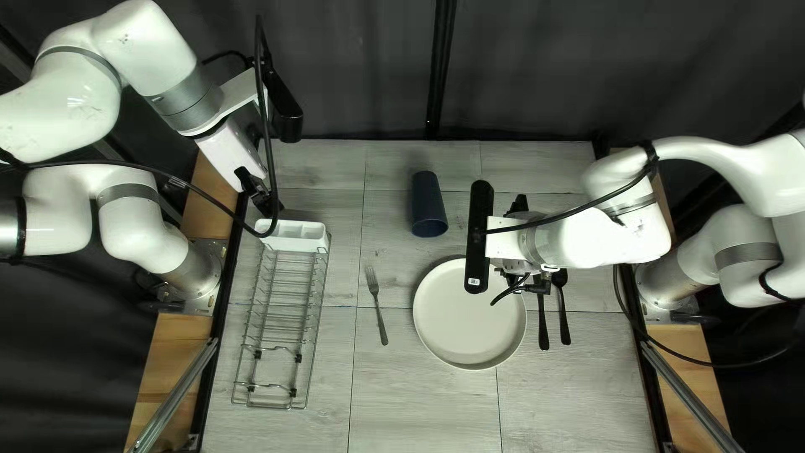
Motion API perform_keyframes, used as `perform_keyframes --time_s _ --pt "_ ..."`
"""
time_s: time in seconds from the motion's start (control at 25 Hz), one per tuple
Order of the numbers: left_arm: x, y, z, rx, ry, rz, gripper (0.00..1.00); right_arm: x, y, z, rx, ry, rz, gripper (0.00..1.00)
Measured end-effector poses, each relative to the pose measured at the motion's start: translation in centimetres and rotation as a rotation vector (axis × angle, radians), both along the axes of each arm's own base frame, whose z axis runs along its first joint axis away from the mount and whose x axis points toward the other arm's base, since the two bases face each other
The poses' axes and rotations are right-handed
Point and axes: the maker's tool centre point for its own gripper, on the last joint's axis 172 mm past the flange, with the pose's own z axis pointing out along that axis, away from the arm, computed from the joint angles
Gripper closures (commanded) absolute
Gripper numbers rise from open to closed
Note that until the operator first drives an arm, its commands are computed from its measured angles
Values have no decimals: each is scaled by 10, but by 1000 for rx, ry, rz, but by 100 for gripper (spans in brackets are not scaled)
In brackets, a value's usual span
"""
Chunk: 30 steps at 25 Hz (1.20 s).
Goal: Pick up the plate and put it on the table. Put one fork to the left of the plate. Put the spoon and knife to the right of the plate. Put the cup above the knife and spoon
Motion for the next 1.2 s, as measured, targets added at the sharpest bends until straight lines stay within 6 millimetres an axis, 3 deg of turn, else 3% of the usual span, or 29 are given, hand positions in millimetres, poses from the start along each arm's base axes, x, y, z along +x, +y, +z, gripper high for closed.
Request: perform_keyframes --time_s 0.2,0.76,1.2 --pt "0 0 0 0 0 0 0 27 -4 -28 -21 -22 7 0" --pt "0 0 0 0 0 0 0 70 -28 -60 -71 -98 50 0" --pt "0 0 0 0 0 0 0 119 -101 -100 -148 -90 44 0"
